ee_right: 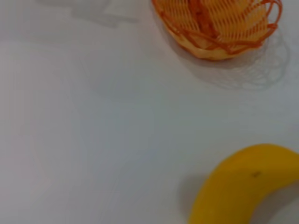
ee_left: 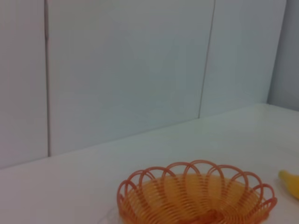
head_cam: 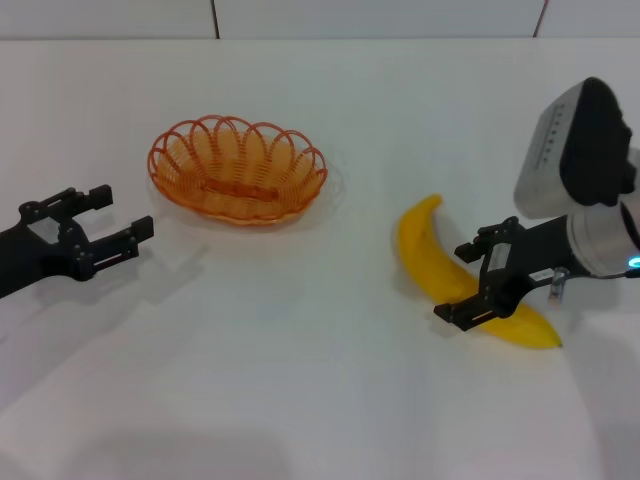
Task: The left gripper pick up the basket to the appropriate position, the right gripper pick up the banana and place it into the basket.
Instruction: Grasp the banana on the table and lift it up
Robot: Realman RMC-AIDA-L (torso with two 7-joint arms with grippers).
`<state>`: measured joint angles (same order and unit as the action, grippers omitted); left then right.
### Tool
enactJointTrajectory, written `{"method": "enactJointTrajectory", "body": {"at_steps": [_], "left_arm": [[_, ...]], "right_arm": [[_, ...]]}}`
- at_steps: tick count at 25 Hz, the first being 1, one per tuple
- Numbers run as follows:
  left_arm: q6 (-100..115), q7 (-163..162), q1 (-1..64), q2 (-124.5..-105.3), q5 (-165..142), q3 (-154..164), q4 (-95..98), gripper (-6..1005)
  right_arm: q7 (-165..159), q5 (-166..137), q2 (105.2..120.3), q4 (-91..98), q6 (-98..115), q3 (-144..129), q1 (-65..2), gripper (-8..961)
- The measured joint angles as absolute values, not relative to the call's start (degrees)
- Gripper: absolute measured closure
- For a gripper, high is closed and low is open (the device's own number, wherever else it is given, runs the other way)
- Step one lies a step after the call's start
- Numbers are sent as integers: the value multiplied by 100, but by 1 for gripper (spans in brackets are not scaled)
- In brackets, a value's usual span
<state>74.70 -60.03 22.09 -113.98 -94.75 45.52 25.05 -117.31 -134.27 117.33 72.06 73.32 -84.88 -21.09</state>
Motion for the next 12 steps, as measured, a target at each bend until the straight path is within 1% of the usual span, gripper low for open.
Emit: {"method": "enactJointTrajectory", "body": {"at_steps": [12], "left_arm": [[7463,-6003,2241,-11408,-9484,4552,2505,228]], "right_arm": [[-11802,-13437,11733,7172,7265,-8667,-2156,75]]}}
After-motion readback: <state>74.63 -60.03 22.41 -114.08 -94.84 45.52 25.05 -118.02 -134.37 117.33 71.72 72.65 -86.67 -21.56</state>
